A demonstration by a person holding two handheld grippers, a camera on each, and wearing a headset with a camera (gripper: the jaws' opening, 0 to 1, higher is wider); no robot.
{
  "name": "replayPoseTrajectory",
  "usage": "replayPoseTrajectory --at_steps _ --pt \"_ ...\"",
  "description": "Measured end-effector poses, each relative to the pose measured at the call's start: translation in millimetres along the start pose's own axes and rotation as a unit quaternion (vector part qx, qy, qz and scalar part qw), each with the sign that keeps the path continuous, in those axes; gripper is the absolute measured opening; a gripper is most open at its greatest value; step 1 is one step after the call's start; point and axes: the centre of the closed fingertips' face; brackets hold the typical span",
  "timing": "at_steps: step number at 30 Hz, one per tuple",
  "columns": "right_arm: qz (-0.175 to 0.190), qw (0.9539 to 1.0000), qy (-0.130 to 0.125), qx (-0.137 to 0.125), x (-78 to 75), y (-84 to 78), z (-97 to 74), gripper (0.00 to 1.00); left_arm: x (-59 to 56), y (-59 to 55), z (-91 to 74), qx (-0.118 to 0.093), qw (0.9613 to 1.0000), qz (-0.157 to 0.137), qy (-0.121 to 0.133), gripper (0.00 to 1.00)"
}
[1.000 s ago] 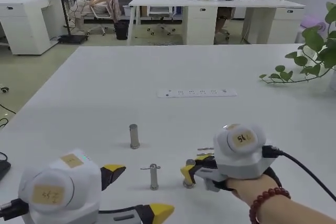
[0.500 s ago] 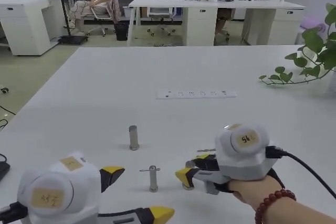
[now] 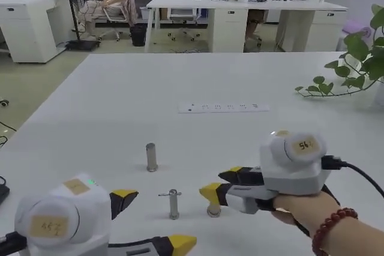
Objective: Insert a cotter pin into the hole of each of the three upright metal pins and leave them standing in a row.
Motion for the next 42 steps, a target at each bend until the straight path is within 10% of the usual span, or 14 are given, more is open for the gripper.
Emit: replayPoseTrajectory --at_steps 20,33,42 --pt "-0.048 0.9972 -0.028 0.049 -70.0 -6.3 12.6 0.25 6.6 1.4 -3.0 -0.003 0.9999 -0.003 0.015 0.73" --pt "-0.178 0.9766 -0.014 0.12 -94.0 -33.5 32.6 0.19 10.6 -1.0 -2.1 0.003 0.9998 0.0 0.019 0.7" --pt "-0.192 0.9712 0.009 0.141 -95.8 -41.6 42.1 0.17 11.9 -4.0 -0.1 0.009 0.9998 0.003 0.02 0.68"
Point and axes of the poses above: the centre of the closed fingertips' face, and the gripper's own axes: z roughly forward along the fingers, x roughly to its left, y roughly out of its top, and after that the axes turned 15 degrees about -y, right-handed
